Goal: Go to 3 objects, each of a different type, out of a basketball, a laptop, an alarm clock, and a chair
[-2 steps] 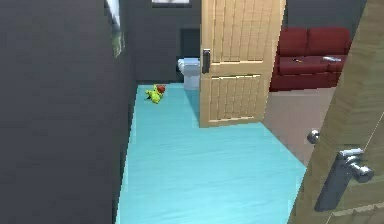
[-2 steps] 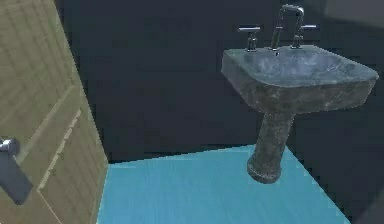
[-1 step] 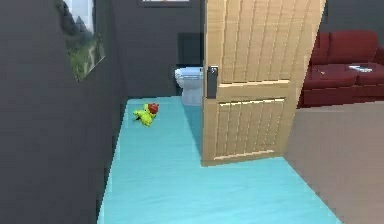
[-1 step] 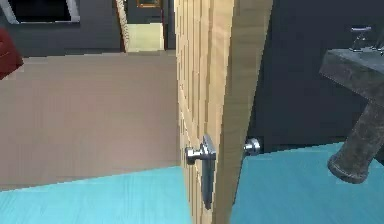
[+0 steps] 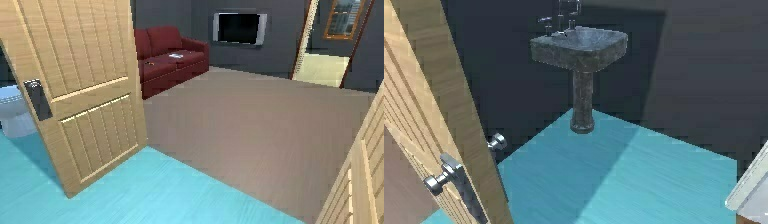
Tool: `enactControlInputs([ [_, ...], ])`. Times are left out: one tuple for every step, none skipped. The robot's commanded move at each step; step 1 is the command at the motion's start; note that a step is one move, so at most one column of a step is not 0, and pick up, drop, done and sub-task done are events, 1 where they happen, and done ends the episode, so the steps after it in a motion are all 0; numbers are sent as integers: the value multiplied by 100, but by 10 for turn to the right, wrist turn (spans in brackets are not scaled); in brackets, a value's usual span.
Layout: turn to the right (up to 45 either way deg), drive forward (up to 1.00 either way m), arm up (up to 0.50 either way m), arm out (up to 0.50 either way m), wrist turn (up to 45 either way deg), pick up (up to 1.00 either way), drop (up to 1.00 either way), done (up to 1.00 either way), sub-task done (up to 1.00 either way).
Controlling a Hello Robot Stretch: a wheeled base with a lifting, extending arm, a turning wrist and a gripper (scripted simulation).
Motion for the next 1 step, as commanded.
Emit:
enactControlInputs([
  [30, 0, 0, 0, 0, 0, 0, 0, 0],
])
